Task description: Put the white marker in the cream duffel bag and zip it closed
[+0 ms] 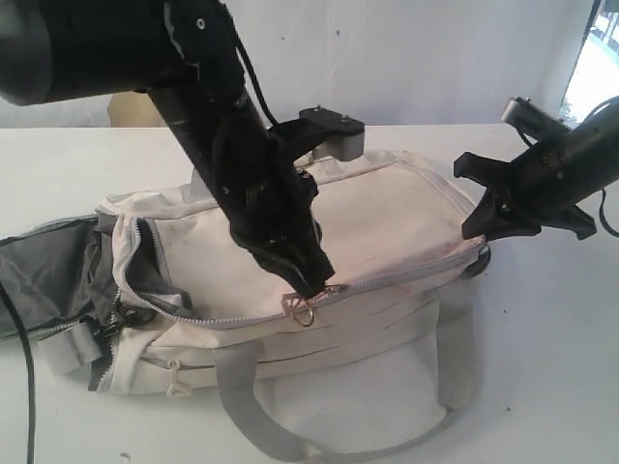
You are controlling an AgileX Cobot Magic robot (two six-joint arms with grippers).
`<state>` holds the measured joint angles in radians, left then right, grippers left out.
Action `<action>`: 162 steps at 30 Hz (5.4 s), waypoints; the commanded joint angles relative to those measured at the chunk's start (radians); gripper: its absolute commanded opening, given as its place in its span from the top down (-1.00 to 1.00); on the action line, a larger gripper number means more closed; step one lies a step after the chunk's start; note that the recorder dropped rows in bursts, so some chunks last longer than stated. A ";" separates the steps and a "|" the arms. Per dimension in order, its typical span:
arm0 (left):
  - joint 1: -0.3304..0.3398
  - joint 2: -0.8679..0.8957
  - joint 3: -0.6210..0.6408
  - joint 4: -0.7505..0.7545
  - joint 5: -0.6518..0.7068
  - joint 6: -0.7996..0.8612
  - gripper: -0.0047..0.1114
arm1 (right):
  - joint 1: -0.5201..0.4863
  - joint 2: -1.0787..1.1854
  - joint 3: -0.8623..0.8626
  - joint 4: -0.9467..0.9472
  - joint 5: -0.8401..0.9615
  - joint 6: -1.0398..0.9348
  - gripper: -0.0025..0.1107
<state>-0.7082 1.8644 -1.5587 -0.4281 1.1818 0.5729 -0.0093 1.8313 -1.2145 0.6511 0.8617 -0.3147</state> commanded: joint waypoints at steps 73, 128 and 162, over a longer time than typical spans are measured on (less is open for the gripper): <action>-0.001 -0.490 0.830 0.088 -0.829 -0.557 -0.03 | -0.102 -0.086 -0.011 -0.104 -0.046 -0.072 0.19; -0.001 -0.410 0.712 -0.014 -0.660 -0.442 0.69 | 0.150 -0.254 0.009 -0.102 0.064 -0.312 0.20; 0.347 -0.157 0.429 -0.450 -0.597 -0.515 -0.36 | 0.258 -0.252 0.018 -0.106 0.074 -0.475 0.20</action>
<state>-0.3634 1.6885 -1.1125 -0.8428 0.6049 0.0285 0.2479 1.5785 -1.2007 0.5499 0.9312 -0.7780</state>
